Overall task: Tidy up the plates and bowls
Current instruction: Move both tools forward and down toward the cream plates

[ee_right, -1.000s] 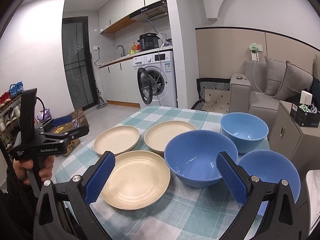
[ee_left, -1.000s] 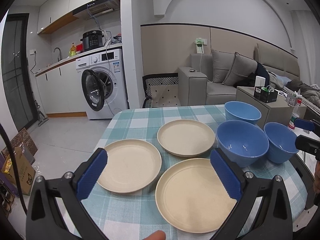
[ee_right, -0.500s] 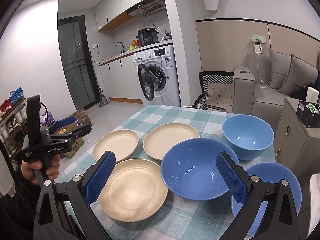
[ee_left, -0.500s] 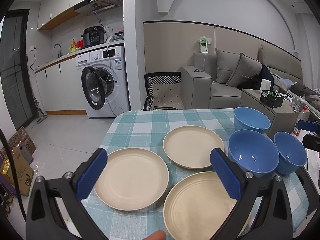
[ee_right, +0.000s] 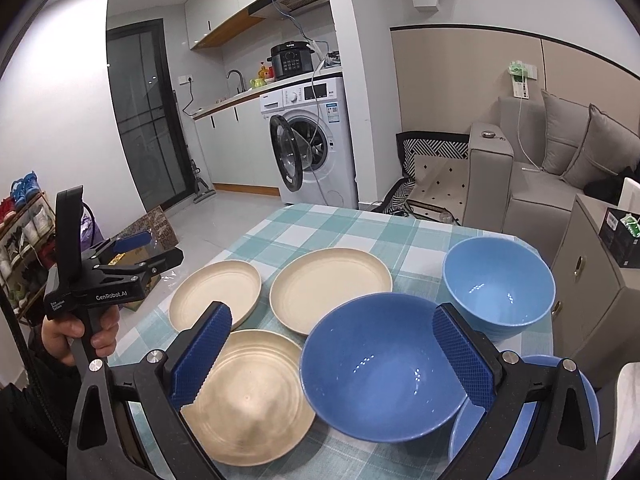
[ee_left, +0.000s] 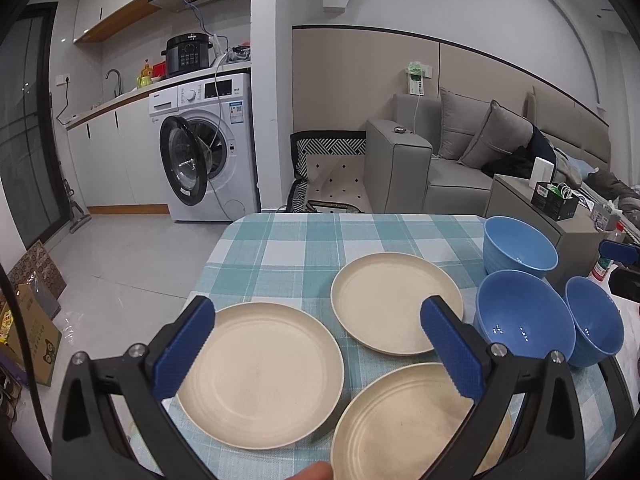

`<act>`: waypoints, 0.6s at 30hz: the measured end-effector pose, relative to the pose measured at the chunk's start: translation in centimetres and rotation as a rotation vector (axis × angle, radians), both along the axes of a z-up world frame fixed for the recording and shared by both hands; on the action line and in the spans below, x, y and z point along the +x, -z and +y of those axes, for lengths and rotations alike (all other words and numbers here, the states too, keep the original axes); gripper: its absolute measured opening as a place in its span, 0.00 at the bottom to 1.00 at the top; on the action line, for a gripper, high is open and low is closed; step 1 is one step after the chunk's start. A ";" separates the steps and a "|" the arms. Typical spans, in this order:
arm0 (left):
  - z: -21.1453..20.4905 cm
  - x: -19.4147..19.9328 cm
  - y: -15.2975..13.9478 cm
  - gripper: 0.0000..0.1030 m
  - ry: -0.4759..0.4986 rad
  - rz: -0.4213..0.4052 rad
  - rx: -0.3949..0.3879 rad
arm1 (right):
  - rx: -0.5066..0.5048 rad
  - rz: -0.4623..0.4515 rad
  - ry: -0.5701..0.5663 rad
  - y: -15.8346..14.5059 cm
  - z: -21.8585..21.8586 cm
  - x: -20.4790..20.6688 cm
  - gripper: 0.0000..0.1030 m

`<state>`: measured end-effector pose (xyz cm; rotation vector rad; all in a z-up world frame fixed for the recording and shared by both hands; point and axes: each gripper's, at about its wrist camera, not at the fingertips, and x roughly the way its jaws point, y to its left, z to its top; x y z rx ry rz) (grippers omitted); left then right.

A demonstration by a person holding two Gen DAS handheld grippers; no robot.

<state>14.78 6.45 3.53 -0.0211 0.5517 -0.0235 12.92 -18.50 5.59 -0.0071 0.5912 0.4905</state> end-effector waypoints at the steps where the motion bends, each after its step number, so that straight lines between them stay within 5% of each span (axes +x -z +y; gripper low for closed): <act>1: 0.0 0.3 0.0 1.00 0.000 0.004 -0.001 | -0.002 0.002 0.000 0.0 0.0 0.3 1.00; 18: 0.5 3.7 -0.6 1.00 -0.008 0.041 -0.015 | 0.045 -0.023 0.006 -3.6 -0.9 5.4 1.00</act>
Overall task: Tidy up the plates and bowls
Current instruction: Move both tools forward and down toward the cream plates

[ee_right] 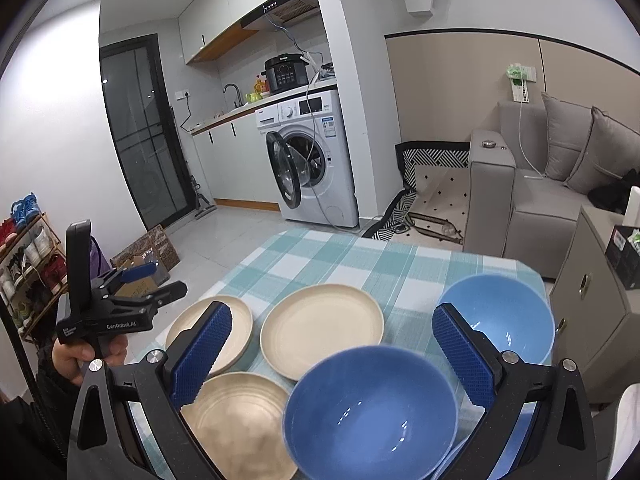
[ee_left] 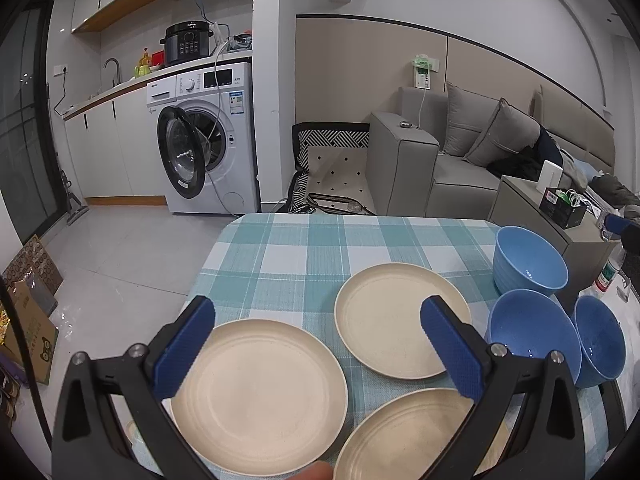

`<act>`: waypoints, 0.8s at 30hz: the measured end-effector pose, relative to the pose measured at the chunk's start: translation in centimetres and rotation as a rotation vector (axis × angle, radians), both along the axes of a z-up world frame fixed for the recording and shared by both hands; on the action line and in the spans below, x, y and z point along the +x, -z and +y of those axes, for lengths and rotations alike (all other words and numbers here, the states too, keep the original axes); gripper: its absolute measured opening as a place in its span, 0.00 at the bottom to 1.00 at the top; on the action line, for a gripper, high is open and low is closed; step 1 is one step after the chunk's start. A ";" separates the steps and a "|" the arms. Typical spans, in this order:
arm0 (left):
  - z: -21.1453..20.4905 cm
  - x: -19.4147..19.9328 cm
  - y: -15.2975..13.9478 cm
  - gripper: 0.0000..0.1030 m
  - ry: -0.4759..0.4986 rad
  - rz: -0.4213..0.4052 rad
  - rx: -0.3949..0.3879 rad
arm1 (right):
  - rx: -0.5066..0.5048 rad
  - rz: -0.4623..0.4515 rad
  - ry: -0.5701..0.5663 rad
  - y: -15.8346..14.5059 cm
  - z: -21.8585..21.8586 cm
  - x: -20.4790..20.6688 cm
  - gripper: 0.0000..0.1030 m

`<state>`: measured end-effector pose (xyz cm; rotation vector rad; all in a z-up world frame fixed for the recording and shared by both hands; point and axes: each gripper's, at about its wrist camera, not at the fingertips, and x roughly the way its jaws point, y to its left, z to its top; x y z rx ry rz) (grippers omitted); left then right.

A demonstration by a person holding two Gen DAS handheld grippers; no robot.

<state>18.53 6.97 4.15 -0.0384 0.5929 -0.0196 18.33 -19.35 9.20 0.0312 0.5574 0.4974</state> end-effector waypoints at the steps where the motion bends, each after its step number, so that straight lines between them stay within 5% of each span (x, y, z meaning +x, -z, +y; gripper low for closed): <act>1: 0.1 0.2 -0.1 1.00 -0.002 0.003 0.000 | -0.002 -0.004 0.001 -0.3 0.0 0.3 1.00; 10: 0.5 2.7 -0.4 1.00 -0.026 0.031 -0.016 | -0.042 0.009 -0.009 -1.9 0.4 3.8 1.00; 24: 0.4 7.0 2.6 1.00 0.010 0.154 -0.045 | -0.112 0.150 -0.007 1.8 2.7 9.3 1.00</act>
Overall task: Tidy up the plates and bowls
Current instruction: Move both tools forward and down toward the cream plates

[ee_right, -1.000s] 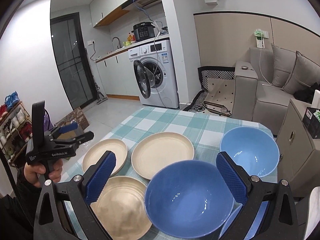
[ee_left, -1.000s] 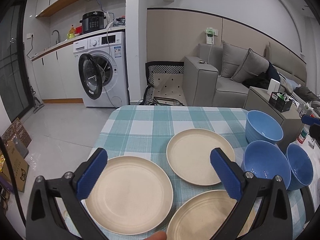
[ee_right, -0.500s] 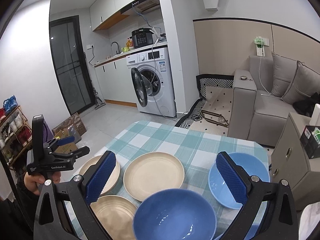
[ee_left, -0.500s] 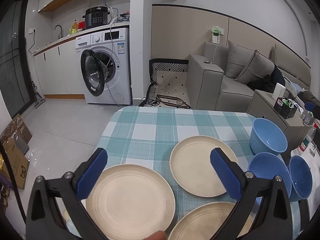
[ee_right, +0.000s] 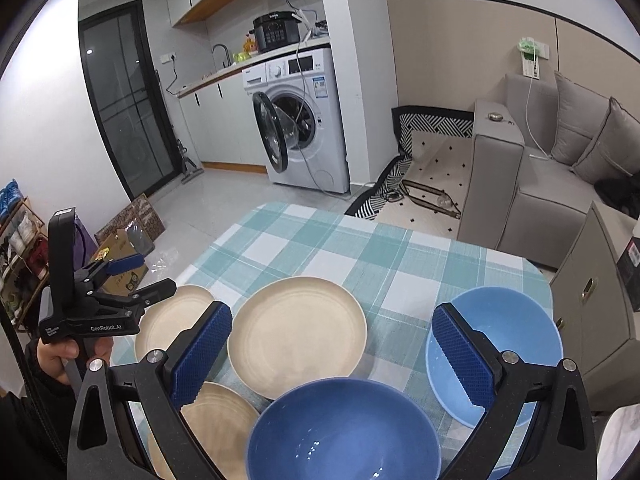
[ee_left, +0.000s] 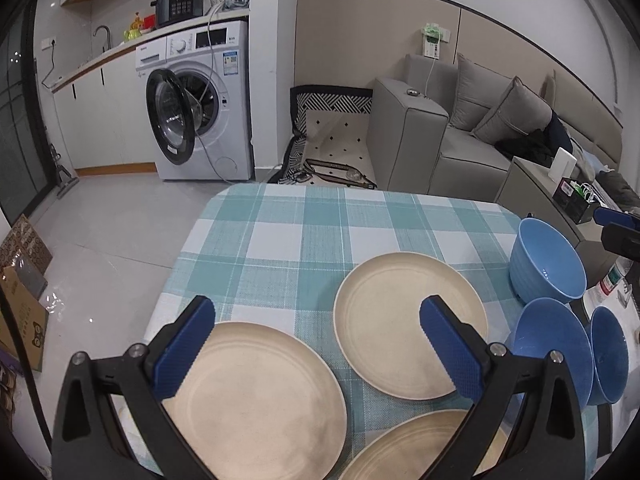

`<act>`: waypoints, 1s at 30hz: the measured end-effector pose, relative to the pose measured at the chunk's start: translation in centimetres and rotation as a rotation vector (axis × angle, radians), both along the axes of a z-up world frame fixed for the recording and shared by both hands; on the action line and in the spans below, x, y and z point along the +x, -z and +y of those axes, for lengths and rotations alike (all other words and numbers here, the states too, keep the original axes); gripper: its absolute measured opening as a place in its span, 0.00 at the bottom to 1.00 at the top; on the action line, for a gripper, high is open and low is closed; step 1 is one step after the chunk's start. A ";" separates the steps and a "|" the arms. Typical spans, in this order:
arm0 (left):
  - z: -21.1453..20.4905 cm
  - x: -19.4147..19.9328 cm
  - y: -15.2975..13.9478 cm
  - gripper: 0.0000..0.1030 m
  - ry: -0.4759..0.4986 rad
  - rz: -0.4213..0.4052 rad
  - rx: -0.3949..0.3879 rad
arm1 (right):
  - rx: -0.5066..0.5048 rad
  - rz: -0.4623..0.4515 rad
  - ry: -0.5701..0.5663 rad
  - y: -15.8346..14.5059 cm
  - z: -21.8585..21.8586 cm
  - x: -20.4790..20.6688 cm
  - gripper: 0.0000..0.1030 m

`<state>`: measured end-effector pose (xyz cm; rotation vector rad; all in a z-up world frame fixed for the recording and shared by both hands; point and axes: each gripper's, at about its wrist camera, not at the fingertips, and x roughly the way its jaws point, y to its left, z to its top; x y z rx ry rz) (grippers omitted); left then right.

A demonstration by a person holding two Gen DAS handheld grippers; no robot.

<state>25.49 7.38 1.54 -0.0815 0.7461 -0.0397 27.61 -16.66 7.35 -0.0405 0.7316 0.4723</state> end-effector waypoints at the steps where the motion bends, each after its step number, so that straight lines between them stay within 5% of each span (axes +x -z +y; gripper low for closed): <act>1: 0.1 0.2 0.2 0.99 -0.001 0.008 -0.007 | -0.007 0.003 0.001 0.1 0.1 0.4 1.00; 19: -1.5 2.6 4.2 0.98 0.031 0.124 0.015 | -0.118 0.166 -0.039 5.7 3.6 5.9 0.96; 30: -2.3 3.9 6.8 0.82 0.071 0.209 -0.010 | -0.215 0.279 -0.026 9.4 4.9 8.2 0.86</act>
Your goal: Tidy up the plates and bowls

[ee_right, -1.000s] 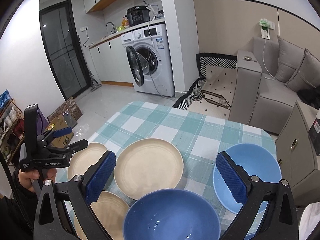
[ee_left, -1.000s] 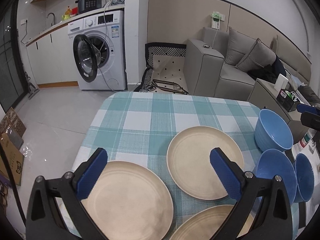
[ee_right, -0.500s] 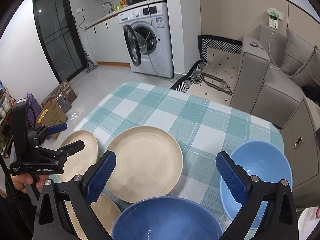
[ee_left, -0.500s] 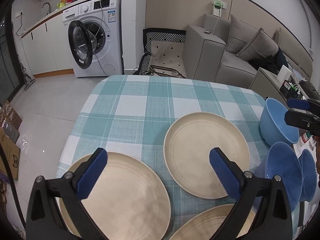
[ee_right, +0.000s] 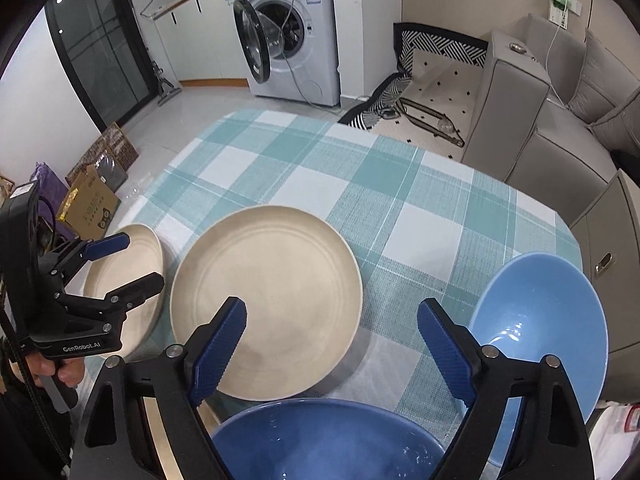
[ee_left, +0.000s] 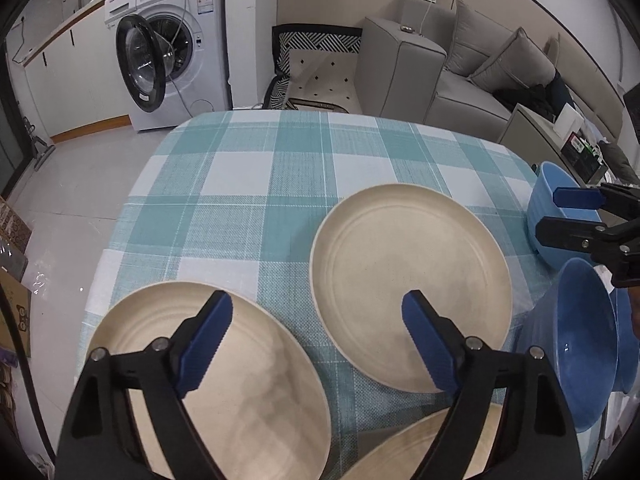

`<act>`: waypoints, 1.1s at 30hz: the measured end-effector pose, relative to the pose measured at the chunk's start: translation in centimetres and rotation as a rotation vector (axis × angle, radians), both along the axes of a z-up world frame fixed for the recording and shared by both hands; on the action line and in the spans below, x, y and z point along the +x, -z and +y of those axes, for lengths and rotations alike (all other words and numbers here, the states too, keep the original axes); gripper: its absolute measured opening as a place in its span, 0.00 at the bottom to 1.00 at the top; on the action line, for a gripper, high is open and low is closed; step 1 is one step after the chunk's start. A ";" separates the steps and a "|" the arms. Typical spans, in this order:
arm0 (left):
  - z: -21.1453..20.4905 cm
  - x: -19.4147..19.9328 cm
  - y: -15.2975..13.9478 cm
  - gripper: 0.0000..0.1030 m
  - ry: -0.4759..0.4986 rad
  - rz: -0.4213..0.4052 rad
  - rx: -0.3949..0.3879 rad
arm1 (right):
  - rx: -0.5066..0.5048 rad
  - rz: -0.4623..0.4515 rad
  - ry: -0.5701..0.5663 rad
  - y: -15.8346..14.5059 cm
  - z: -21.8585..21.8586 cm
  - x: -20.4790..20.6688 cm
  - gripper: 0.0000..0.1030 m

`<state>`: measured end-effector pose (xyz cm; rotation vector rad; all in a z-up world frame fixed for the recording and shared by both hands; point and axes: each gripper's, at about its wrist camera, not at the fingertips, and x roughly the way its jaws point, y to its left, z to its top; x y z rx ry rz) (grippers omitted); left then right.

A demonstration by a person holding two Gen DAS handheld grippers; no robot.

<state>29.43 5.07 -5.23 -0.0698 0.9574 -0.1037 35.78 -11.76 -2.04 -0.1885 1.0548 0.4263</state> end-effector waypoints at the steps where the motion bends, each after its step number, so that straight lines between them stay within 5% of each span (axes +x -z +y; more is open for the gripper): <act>1: -0.1 0.1 0.1 0.79 0.004 0.005 0.004 | -0.007 0.006 -0.003 0.2 0.1 0.1 0.85; 22: -0.3 1.8 2.7 0.47 -0.001 0.109 -0.068 | -0.098 0.119 -0.031 4.7 1.6 2.0 0.81; 33: -0.8 2.4 3.7 0.43 0.020 0.159 -0.073 | -0.136 0.169 -0.047 6.1 2.3 3.0 0.72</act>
